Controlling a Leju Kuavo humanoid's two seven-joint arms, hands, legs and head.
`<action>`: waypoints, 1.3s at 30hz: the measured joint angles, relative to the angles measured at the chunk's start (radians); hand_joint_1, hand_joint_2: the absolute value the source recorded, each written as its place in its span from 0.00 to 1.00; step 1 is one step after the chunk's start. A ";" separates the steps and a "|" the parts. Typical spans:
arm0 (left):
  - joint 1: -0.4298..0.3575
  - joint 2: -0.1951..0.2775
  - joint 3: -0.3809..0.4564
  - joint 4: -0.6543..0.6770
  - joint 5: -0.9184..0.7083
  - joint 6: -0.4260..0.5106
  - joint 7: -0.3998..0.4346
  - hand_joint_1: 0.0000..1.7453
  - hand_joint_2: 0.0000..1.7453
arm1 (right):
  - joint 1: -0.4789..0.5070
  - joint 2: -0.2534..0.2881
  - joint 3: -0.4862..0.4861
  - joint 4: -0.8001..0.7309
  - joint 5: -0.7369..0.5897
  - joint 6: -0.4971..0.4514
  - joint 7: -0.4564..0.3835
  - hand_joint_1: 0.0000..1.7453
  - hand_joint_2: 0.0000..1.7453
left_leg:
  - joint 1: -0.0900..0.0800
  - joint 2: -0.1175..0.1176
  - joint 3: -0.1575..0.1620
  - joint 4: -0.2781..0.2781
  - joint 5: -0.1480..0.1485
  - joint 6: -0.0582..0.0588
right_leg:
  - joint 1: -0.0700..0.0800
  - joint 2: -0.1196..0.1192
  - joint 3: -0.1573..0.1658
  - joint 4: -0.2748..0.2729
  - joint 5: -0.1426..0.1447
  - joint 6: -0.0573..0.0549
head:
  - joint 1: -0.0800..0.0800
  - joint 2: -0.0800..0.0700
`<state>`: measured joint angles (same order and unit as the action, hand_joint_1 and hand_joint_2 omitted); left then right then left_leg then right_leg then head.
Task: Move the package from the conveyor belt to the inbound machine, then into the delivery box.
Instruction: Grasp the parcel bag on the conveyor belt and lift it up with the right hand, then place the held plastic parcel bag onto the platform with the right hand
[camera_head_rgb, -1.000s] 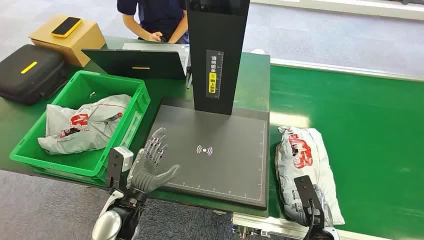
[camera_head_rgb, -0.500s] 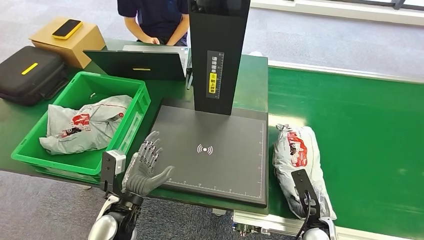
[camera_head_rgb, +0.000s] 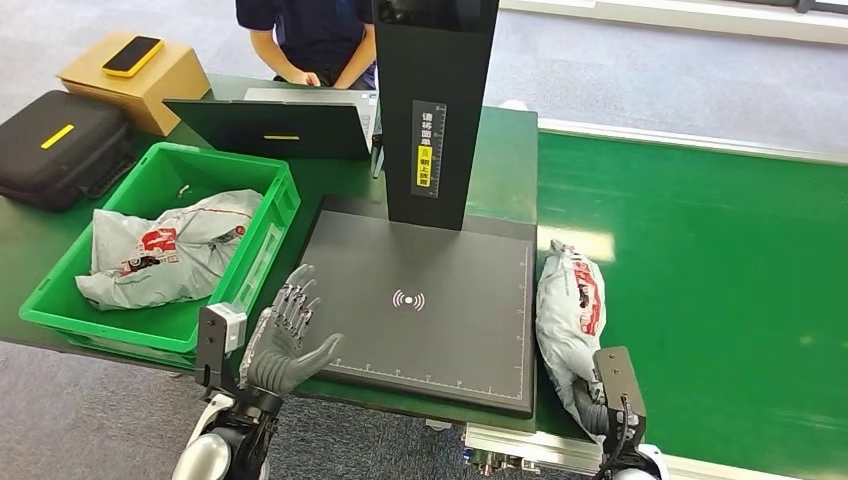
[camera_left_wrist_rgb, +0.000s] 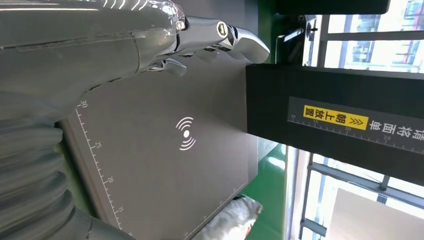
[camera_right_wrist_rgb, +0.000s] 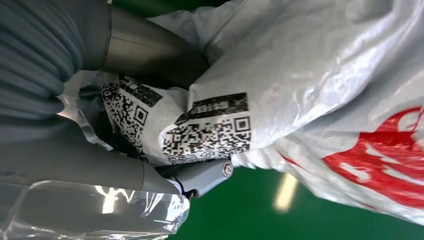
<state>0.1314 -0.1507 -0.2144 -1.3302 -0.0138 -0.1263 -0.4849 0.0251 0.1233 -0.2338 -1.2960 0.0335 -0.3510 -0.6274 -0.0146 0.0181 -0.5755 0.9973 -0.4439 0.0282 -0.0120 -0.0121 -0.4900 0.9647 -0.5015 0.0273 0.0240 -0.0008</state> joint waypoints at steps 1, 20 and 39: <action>0.000 0.000 0.000 0.000 0.000 0.000 0.000 0.00 1.00 | 0.000 0.000 0.000 -0.002 -0.001 -0.001 -0.001 1.00 1.00 | 0.000 0.000 0.000 0.000 0.000 0.000 | 0.000 0.000 0.000 0.000 0.000 0.000 | 0.000 0.000; -0.049 0.006 -0.005 0.009 0.007 -0.021 -0.032 0.00 1.00 | -0.145 -0.120 0.322 -0.132 0.567 0.170 0.158 1.00 1.00 | 0.000 0.000 0.001 0.000 0.001 0.000 | 0.000 0.000 0.001 0.001 0.000 0.000 | 0.000 0.000; -0.053 -0.018 0.060 -0.069 0.040 0.030 -0.024 0.00 1.00 | -0.609 -0.337 1.005 0.354 0.795 0.508 0.248 0.24 1.00 | 0.000 0.002 0.007 0.000 0.001 -0.001 | 0.000 0.001 0.004 0.001 0.001 0.000 | 0.000 0.000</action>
<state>0.0789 -0.1687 -0.1540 -1.3996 0.0260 -0.0964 -0.5090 -0.5834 -0.2136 0.7709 -0.9423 0.8282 0.1573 -0.3797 -0.0145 0.0198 -0.5687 0.9976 -0.4428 0.0277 -0.0118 -0.0112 -0.4861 0.9656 -0.5010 0.0272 0.0239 -0.0008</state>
